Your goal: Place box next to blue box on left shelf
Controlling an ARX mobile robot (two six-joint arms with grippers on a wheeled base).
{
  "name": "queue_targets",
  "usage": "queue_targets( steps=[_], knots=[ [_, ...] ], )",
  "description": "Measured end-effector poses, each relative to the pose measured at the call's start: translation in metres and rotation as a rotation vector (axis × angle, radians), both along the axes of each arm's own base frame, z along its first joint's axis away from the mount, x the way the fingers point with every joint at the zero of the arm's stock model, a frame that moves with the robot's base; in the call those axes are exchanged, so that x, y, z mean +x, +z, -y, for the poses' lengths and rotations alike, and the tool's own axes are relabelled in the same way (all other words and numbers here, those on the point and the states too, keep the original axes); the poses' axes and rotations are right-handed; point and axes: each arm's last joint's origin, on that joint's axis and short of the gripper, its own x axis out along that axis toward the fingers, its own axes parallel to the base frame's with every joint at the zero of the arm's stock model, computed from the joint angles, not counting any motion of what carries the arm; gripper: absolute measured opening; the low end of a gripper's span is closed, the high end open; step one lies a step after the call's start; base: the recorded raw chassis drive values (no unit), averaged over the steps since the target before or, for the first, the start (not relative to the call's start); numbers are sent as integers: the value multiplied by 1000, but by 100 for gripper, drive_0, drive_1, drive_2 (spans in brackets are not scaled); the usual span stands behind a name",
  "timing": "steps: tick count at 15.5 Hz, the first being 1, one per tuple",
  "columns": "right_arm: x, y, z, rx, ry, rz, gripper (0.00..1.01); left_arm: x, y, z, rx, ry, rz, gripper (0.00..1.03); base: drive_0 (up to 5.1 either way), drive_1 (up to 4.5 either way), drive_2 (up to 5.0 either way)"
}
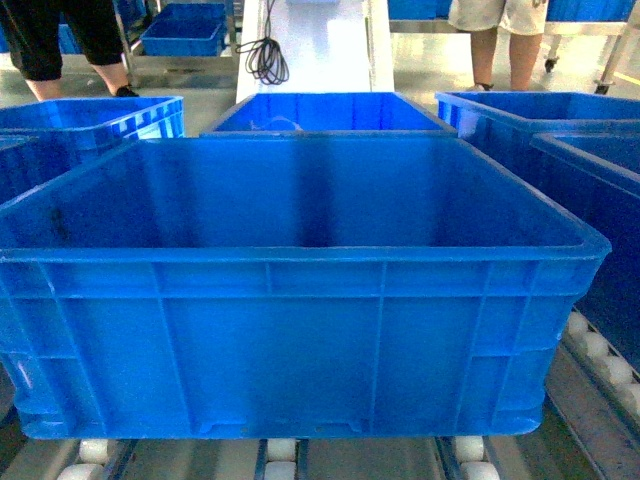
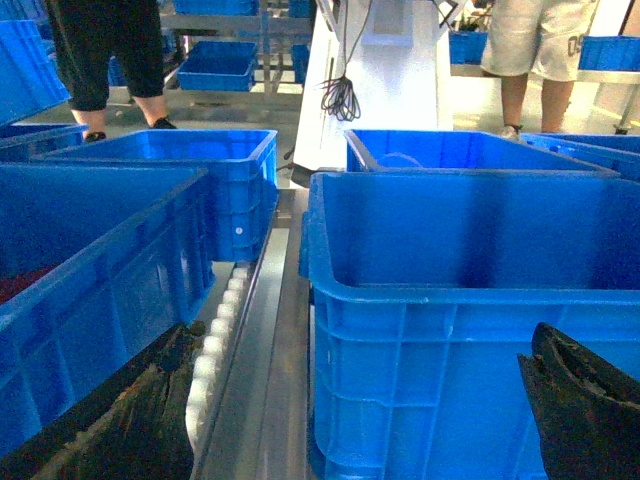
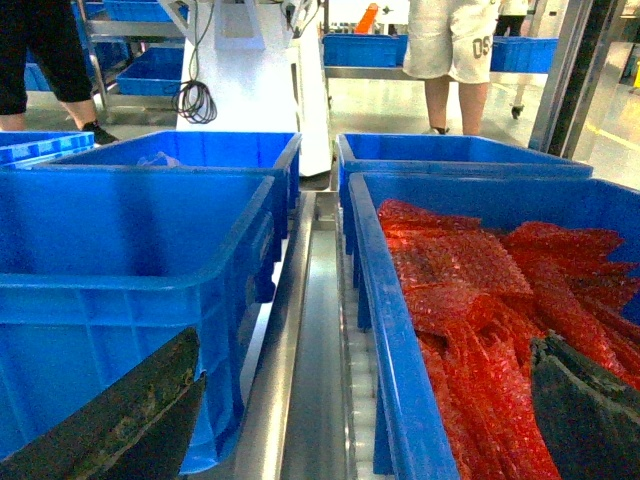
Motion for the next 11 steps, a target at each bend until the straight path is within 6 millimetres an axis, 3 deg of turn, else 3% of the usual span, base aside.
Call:
queue_targets(
  steps=[11],
  knots=[
    [0, 0, 0, 0, 0, 0, 98, 0, 0, 0, 0, 0, 0, 98, 0, 0, 0]
  ],
)
